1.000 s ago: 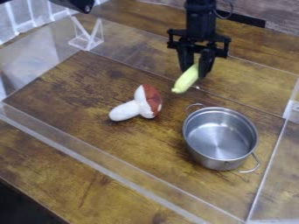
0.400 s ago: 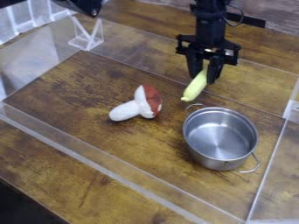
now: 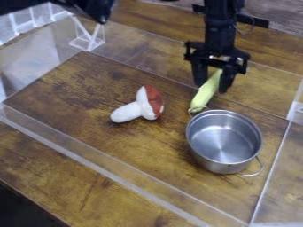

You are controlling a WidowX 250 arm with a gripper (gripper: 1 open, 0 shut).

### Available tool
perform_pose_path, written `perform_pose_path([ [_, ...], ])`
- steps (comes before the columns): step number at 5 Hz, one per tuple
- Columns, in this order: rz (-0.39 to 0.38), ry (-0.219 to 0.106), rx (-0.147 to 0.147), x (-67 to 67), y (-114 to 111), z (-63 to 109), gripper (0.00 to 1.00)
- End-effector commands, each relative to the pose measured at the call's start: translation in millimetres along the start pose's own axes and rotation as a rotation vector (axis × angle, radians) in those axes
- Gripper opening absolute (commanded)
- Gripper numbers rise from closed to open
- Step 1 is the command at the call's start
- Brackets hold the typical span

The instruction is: Move the green spoon to the right

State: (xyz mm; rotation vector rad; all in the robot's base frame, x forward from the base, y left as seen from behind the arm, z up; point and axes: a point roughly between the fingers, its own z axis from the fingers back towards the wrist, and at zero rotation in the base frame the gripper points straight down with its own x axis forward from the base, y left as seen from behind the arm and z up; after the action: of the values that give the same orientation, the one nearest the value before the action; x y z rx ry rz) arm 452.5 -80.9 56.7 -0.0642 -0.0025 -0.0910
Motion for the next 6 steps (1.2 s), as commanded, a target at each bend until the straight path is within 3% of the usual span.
perform_pose_path([
  [1,-0.025,-0.076,0.003,11.0,-9,33.5,1.00],
  [4,-0.015,-0.022,0.013,13.3,-6,7.7,1.00],
  [5,-0.011,-0.013,0.014,12.9,-5,3.5,0.00],
  [6,-0.005,-0.014,-0.011,12.3,-3,9.1,0.00],
])
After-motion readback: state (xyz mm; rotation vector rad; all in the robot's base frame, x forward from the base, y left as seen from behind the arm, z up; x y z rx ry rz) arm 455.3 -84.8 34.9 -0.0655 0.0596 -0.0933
